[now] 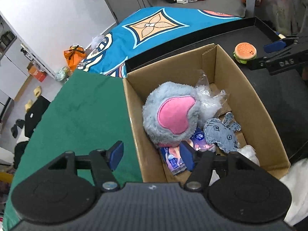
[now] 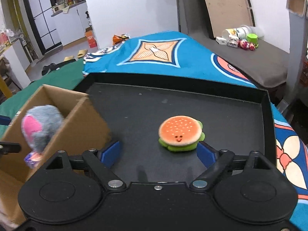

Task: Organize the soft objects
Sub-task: 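Grasp the burger toy on the tray with the right gripper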

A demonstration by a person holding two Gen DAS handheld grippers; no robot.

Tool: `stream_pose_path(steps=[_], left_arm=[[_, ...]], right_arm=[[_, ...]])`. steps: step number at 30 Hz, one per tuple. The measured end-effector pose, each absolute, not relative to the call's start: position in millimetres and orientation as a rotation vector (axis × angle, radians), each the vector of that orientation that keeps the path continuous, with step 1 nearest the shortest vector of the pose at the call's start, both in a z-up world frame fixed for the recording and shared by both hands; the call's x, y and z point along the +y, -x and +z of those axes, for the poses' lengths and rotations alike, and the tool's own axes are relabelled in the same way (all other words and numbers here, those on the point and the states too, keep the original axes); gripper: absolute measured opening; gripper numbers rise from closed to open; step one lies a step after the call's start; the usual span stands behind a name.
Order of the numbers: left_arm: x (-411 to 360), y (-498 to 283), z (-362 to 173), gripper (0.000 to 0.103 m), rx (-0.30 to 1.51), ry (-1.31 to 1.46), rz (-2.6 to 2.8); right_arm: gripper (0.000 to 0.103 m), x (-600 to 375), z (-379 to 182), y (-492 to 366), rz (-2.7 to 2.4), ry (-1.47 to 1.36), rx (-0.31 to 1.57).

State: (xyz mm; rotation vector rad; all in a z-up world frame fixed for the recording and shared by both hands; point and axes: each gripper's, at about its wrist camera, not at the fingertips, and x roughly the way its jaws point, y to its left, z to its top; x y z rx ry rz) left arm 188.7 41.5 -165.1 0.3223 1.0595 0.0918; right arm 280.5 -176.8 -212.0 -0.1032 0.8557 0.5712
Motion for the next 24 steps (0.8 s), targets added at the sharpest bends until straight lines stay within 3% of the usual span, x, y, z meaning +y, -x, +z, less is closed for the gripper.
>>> stream_pose_path(steps=[6,9,14,17,19,24], left_arm=[[30,-201,-174,0.064,1.091,-0.366,0.124],[24,-206,-178,0.064,1.108,-0.389,0.136],[12,-212,-185,0.069,1.127,-0.452,0.157],[9,-213,-189,0.069,1.149,-0.487,0.173],[7,-214,-190,0.069,1.159,-0.493,0.182],[7,-217,-190,0.07,1.181,-0.491,0.218]], right_arm=[[0.086,-183,-233,-299,0.518,0.054,0.914],[0.096,-185,-238,-301,0.512,0.046,0.866],[0.096,-178,-250,-306,0.563,0.079,0.81],[0.081,-180,-252,-299,0.574,0.112,0.786],[0.053,-183,-249,-298,0.582,0.12,0.774],[0.05,-197,-241,-300,0.609,0.083,0.79]])
